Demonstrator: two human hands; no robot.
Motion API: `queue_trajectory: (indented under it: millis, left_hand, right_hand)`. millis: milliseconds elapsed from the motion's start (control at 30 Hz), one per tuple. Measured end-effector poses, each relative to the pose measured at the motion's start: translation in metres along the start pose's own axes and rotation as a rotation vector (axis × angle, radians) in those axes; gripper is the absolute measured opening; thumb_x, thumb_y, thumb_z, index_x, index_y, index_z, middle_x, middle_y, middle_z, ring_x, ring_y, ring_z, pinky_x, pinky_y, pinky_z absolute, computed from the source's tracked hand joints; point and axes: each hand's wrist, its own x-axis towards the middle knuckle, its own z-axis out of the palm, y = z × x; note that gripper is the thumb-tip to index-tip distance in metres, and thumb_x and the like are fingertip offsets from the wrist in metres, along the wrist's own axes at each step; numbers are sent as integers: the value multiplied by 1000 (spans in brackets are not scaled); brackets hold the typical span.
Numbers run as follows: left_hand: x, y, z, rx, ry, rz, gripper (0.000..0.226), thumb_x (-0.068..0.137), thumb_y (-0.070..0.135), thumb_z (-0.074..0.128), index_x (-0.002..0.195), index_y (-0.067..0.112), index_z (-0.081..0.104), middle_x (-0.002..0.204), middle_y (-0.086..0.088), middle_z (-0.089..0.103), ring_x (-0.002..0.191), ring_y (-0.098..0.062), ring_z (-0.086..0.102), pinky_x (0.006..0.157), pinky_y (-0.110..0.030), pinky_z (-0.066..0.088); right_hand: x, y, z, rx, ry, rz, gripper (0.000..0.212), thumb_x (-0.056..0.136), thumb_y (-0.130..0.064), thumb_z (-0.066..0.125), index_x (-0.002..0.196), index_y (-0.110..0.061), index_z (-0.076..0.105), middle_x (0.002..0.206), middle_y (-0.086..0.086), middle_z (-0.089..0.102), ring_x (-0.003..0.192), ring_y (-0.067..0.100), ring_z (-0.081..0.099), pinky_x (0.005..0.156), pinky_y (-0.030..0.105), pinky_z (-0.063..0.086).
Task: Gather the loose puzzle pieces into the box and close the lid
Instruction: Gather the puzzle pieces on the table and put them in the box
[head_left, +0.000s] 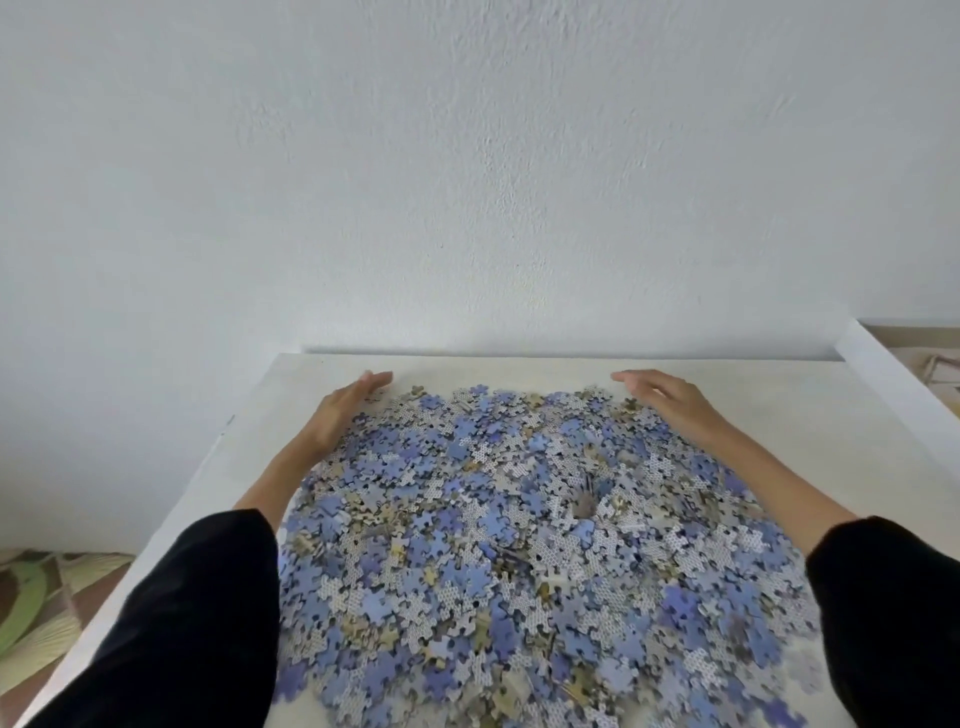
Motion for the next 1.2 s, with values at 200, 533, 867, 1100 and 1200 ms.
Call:
queue_trajectory:
  millis: [200, 533, 867, 1100, 1200]
  left_hand:
    - [11, 10, 27, 48, -154, 15, 97, 62, 92, 25, 140, 35, 37, 149, 7, 34, 136, -16, 31, 115, -41, 17]
    - [26, 19, 33, 37, -121, 77, 58, 93, 59, 25, 136, 25, 45, 145, 3, 41, 133, -16, 37, 112, -41, 22]
    - [18, 25, 57, 109, -183, 116, 46, 95, 48, 32, 130, 26, 54, 140, 5, 48, 123, -10, 44, 104, -30, 27]
    - [37, 38, 64, 80, -152, 104, 49, 94, 50, 32, 134, 27, 47, 144, 3, 42, 134, -16, 36, 106, -31, 24]
    - [42, 42, 78, 132, -213, 77, 54, 93, 58, 30, 139, 31, 42, 151, 2, 32, 139, -17, 26, 112, -37, 14]
  right_hand:
    - [13, -17, 36, -127, -90, -138, 36, 94, -32, 45, 127, -20, 53, 131, -5, 51, 120, 9, 44, 99, 27, 32]
    - [19, -38, 38, -26, -109, -97, 35, 94, -39, 44, 123, -23, 57, 128, -8, 55, 113, 2, 46, 98, 29, 34]
    - [11, -41, 60, -88, -133, -166, 24, 96, -32, 42, 111, -35, 61, 111, 15, 65, 103, 38, 57, 87, 50, 47]
    - [34, -59, 63, -112, -166, -143, 34, 97, -27, 40, 129, -20, 51, 137, -2, 49, 128, 13, 41, 106, 35, 29]
    - [39, -66, 77, -147, -249, -109, 40, 97, -30, 40, 135, -16, 44, 141, 0, 43, 131, 15, 37, 105, 32, 26]
